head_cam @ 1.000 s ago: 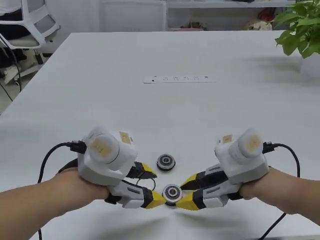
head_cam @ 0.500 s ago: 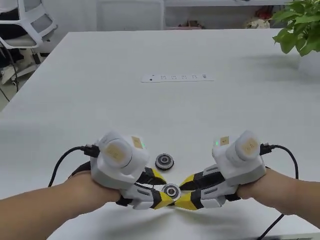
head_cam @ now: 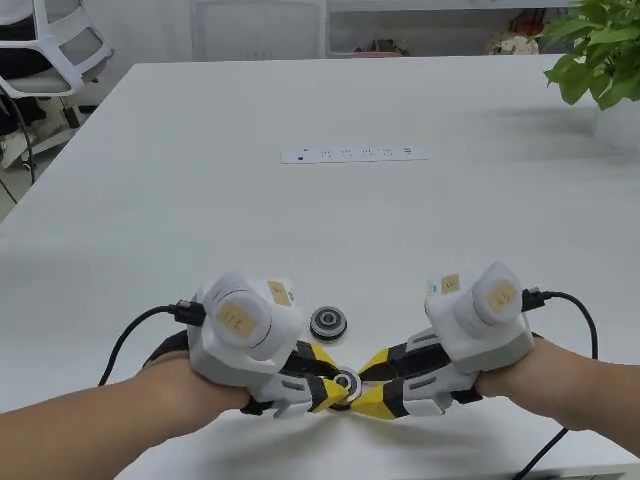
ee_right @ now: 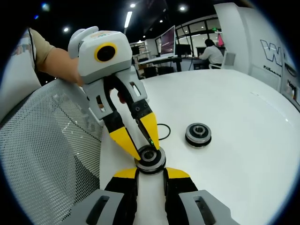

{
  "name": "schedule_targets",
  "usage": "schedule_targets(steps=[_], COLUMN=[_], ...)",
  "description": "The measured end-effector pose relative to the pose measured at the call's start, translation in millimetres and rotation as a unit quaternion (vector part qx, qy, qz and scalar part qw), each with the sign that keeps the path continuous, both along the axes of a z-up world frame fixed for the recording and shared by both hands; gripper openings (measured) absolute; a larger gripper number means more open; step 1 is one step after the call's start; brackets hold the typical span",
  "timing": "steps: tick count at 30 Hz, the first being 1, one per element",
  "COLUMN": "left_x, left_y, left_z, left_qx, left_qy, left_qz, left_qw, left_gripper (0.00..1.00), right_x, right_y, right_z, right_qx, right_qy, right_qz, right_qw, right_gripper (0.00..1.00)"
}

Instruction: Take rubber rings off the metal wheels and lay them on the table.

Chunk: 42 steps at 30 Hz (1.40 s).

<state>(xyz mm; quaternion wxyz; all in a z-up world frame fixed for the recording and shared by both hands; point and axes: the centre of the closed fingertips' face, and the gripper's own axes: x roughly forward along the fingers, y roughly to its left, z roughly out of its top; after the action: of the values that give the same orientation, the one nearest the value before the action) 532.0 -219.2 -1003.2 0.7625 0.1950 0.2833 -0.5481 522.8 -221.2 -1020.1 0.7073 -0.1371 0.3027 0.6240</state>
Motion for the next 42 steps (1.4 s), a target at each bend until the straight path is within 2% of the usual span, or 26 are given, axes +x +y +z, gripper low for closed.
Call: schedule_targets(steps=[5,16,36,39,41,42], left_x=[-0.3,-0.8,-2.1,-2.1,-2.0,-2.2], left_y=[0.0,0.1,0.1,0.0,0.0,-0.2], left_z=[-0.1,0.0,0.1,0.1,0.1,0.1], left_qx=[0.001,0.0,-0.008,-0.008,-0.008,-0.009], left_qy=[-0.007,-0.01,-0.007,-0.007,-0.006,-0.006], left_qz=[0.001,0.005,0.007,0.007,0.007,0.008], left_qw=[1.0,0.9999,0.9999,0.9999,0.9999,0.9999], left_gripper=[0.14,0.13,0.13,0.13,0.13,0.13], right_x=[0.0,-0.4,0.3,1.1,4.1,4.6], right_y=[-0.9,-0.6,-4.1,-5.1,-6.6,-6.0], right_z=[-0.2,0.2,-0.2,-1.0,-2.4,-2.1], right_qx=[-0.002,-0.006,0.01,0.013,0.011,0.012], right_qy=[-0.001,-0.009,0.012,0.021,0.02,0.024], right_qz=[0.0,0.007,0.006,0.002,-0.002,-0.005], right_qw=[1.0,0.9999,0.9999,0.9997,0.9997,0.9996], right_gripper=[0.16,0.16,0.13,0.11,0.03,0.03])
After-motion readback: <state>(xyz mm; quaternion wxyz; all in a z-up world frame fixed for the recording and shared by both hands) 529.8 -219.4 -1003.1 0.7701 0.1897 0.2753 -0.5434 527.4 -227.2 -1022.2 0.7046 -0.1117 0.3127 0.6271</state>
